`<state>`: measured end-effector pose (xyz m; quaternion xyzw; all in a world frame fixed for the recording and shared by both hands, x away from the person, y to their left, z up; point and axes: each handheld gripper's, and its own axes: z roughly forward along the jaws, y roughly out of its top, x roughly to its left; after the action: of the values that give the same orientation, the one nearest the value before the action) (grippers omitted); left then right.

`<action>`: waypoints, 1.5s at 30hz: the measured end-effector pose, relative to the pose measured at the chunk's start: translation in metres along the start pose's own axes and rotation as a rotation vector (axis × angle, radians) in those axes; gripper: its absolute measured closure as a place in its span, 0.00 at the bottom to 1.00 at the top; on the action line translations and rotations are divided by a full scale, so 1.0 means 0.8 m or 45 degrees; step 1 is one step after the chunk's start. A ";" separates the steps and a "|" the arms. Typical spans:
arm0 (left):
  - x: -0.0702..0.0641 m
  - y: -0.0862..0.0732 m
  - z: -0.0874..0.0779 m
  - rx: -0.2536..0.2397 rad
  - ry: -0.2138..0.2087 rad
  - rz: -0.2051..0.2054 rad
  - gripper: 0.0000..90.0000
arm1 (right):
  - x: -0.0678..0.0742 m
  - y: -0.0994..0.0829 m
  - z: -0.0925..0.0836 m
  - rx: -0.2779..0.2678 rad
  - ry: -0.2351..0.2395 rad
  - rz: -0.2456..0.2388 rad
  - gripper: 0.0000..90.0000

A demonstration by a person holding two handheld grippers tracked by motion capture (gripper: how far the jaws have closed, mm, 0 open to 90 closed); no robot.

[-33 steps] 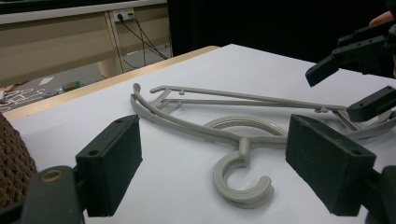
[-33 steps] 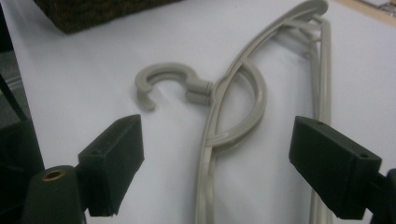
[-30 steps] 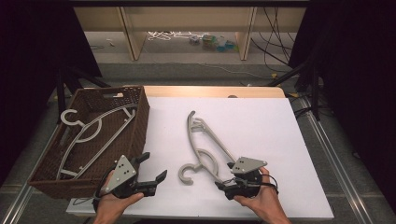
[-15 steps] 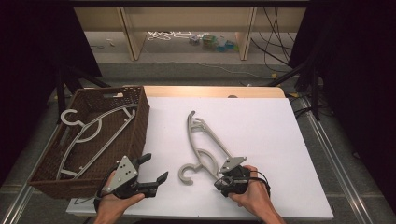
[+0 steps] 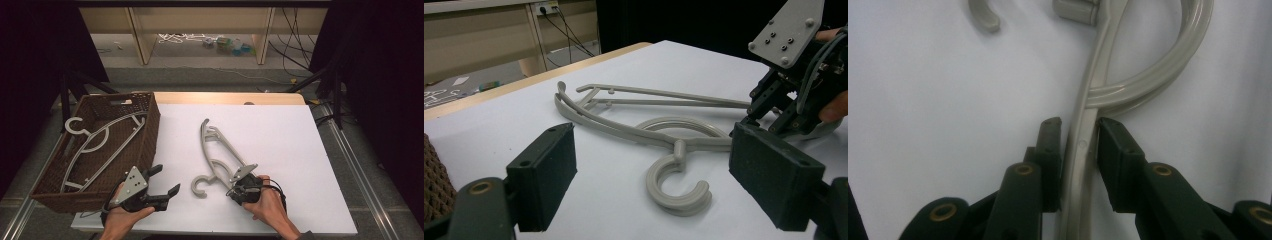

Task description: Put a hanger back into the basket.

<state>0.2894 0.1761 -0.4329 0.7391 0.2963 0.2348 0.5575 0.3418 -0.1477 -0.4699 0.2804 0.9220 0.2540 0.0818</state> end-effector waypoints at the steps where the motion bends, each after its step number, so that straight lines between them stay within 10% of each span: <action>1: 0.000 0.000 0.000 0.002 0.000 -0.001 0.21 | 0.000 0.000 0.000 0.001 -0.007 -0.016 0.84; 27: 0.003 0.000 -0.003 -0.010 0.001 -0.002 0.22 | -0.016 0.002 -0.080 -0.079 -0.117 -0.015 0.92; 45: -0.010 0.006 0.007 -0.004 -0.029 0.077 0.23 | -0.022 0.000 -0.125 -0.244 -0.041 -0.064 0.92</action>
<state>0.2881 0.1657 -0.4301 0.7495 0.2672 0.2435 0.5547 0.3271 -0.1993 -0.3841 0.2523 0.8988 0.3343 0.1294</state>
